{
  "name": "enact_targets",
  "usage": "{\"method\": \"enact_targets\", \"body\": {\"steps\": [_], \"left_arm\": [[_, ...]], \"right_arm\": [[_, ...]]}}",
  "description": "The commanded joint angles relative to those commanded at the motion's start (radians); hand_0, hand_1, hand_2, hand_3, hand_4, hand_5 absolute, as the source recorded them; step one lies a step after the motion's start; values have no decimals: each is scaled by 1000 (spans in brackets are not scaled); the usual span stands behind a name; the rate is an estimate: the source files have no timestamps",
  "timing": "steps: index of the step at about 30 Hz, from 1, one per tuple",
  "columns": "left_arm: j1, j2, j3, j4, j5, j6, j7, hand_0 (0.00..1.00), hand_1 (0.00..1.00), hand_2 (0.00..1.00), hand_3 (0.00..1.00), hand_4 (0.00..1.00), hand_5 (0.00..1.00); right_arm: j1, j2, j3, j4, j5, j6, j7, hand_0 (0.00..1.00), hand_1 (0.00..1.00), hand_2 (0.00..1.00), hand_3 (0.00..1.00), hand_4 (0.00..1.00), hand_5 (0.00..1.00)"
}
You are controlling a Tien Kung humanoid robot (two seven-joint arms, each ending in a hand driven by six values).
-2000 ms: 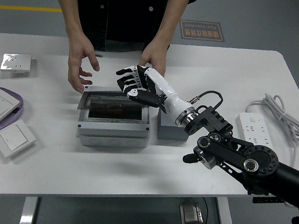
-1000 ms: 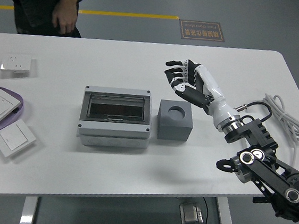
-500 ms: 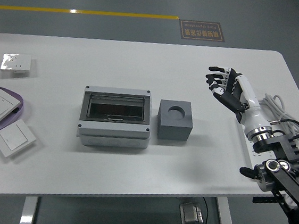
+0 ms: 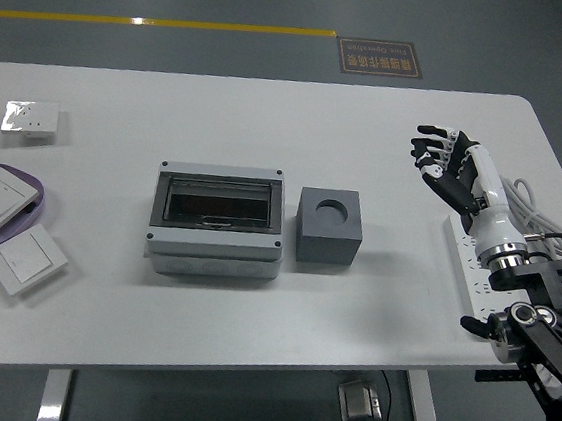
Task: Pick up the cylinder from the cube,place it in the box,flap close box
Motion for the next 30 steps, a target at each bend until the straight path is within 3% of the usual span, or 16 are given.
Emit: {"method": "enact_targets", "body": {"steps": [30], "left_arm": [[-8, -1, 0, 0, 1, 0, -1, 613, 629, 607, 641, 710, 250]], "right_arm": [[-2, 13, 13, -53, 9, -14, 14, 628, 628, 638, 671, 636, 304]]}}
